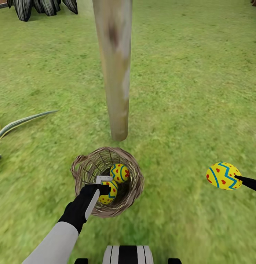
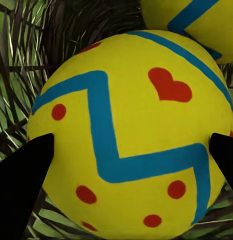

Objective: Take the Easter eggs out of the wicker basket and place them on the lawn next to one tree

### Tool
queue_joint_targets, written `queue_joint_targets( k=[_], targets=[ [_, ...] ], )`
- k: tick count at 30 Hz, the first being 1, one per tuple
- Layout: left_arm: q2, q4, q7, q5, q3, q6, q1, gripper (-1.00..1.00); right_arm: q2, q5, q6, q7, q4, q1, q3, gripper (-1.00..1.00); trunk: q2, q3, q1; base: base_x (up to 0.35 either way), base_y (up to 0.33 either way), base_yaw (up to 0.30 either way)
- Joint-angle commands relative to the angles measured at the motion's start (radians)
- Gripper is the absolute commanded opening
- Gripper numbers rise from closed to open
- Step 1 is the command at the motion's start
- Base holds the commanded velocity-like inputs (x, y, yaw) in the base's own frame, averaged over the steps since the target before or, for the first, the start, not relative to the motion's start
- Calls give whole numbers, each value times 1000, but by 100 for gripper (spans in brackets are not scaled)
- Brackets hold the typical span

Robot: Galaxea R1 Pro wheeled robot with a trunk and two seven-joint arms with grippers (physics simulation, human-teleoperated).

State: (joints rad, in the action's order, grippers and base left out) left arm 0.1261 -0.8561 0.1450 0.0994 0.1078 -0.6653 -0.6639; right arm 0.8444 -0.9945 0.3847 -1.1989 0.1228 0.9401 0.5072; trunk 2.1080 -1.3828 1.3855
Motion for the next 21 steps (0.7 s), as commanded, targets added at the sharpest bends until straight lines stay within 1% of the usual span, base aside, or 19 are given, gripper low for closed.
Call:
queue_joint_targets(
  k=[1,15,21],
  targets=[
    [0,-1,9,14,3,-4,0,-100,1,-11,9,-2,0,1,9,-100,-7,3,-4,0,0,0],
    [0,-1,14,13,3,-15,0,-100,0,-10,10,-2,0,1,10,-100,-105,47,-58,0,0,0],
    [0,26,14,10,3,-30,0,-100,1,-11,10,-2,0,0,10,-100,-147,65,-81,0,0,0]
  ],
)
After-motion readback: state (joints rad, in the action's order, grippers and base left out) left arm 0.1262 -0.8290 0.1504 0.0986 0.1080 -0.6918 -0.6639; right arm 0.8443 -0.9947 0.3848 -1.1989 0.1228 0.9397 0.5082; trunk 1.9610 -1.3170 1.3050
